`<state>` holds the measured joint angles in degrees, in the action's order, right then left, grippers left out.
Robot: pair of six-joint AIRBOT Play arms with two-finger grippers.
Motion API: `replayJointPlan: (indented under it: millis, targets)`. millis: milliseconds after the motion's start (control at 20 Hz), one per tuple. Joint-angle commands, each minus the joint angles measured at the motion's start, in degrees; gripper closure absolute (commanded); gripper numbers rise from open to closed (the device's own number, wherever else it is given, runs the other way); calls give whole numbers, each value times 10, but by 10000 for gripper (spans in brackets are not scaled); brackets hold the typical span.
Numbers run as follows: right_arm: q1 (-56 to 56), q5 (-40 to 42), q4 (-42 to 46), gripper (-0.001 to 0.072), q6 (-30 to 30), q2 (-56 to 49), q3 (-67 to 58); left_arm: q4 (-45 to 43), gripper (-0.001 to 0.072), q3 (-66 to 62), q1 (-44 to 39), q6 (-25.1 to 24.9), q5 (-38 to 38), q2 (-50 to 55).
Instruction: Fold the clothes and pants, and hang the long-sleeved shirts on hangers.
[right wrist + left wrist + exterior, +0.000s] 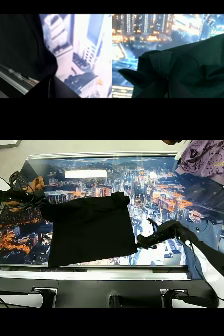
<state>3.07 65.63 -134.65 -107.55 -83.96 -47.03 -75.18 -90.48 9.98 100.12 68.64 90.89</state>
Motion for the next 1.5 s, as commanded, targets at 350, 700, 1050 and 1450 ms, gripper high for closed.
replayJointPlan:
  millis: [350, 700, 1050, 1450]
  targets:
    - [-156, -133, 103, 684, 222, -20, -395, 2, 685, 13, -11, 8, 28, 1]
    - [-157, -69, 90, 444, 278, -85, -438, 2, 686, 66, -83, 55, 3, 7]
    - [-187, 119, 75, 353, 108, -36, -321, 2, 685, 66, -101, 65, -11, 9]
    - [75, -54, -75, 295, 89, 43, 62, 2, 685, 66, -101, 65, -9, 9]
